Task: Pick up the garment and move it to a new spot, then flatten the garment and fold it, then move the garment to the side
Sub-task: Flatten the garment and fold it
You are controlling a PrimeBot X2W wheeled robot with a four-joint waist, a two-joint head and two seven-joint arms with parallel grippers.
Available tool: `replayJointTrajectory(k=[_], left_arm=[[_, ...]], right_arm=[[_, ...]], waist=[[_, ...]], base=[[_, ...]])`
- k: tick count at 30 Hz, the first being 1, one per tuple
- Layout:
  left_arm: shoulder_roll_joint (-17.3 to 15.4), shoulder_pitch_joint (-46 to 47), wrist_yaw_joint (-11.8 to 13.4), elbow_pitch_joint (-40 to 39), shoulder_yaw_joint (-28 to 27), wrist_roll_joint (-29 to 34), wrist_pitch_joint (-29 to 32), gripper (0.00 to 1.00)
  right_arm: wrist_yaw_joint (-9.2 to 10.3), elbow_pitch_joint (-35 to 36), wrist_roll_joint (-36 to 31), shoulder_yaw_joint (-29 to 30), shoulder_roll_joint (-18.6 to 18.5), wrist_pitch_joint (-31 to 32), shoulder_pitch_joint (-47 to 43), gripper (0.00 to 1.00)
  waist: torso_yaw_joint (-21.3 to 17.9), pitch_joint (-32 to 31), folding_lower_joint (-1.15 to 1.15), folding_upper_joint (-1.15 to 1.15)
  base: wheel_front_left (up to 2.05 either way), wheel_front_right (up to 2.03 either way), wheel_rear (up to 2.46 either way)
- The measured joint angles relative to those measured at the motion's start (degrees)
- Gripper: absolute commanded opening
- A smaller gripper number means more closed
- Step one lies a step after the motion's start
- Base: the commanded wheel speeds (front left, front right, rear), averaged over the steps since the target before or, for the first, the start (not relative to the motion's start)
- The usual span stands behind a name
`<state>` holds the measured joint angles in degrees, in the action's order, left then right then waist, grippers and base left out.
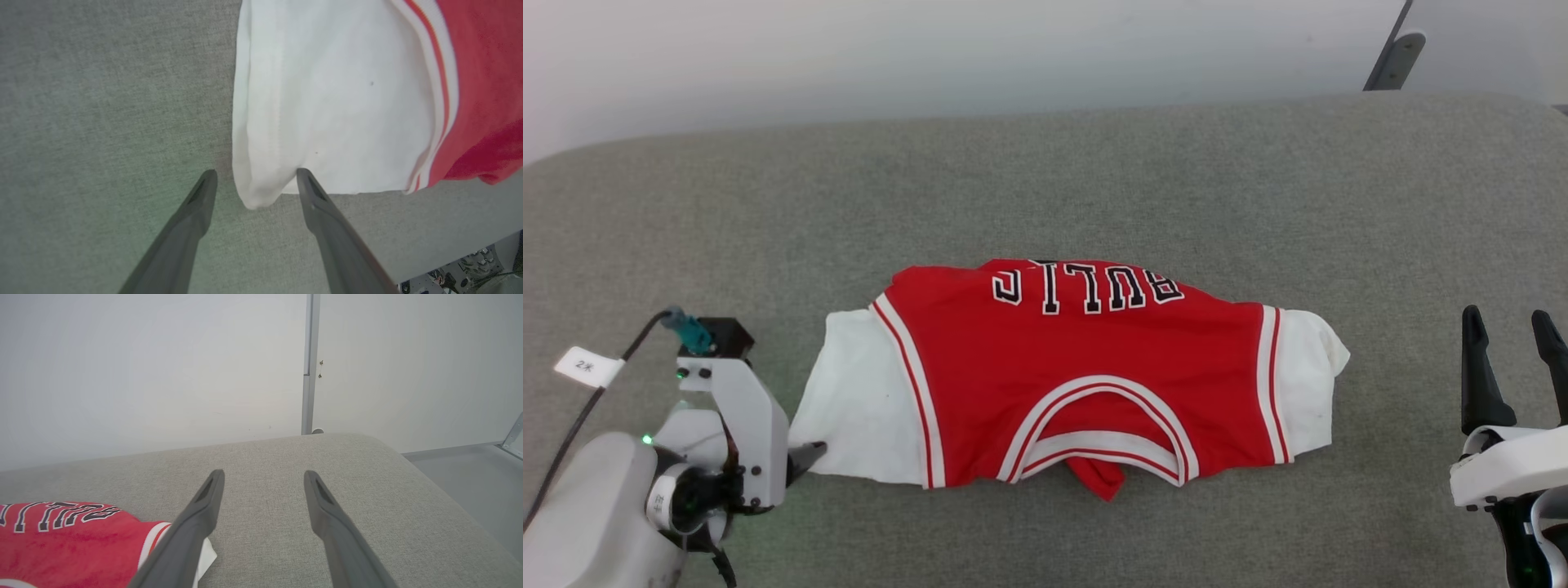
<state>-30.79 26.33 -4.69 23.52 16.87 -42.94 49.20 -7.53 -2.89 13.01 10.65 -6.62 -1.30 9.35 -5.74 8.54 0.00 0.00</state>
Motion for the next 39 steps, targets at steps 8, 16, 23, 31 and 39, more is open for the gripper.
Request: replayJointTrajectory(k=[8,16,23,31,39], left_arm=[[0.6,2.4,-0.6,7.0,0.2,0.6,-3.6,1.00],[1.3,5.1,-1.5,12.5,1.3,0.5,-4.9,0.00],[0.9,6.4,-2.2,13.8,2.3,0.1,-5.1,0.00],[1.7,7.8,-2.4,13.4,3.4,-0.7,-6.4,0.00],[2.6,9.6,-2.6,12.9,4.6,-1.0,-7.0,0.00]], right_arm=[[0.00,0.1,0.0,-0.2,0.0,0.3,0.5,1.00],[-0.01,0.5,0.0,-0.6,-0.4,1.5,0.8,1.00],[0.00,0.2,2.8,-4.1,-2.3,7.0,0.6,1.00],[-0.01,-3.4,7.4,-10.5,-5.3,16.6,2.4,1.00],[0.00,-10.0,9.6,-15.1,-7.4,23.8,6.9,1.00]], waist=[[-0.7,1.7,0.00,0.00],[-1.2,2.6,0.00,0.00],[-0.5,3.3,0.00,0.00],[1.4,4.6,0.00,0.00],[3.3,6.3,0.00,0.00]], base=[[0.00,0.00,0.00],[0.00,0.00,0.00],[0.00,0.00,0.00],[0.00,0.00,0.00],[0.00,0.00,0.00]])
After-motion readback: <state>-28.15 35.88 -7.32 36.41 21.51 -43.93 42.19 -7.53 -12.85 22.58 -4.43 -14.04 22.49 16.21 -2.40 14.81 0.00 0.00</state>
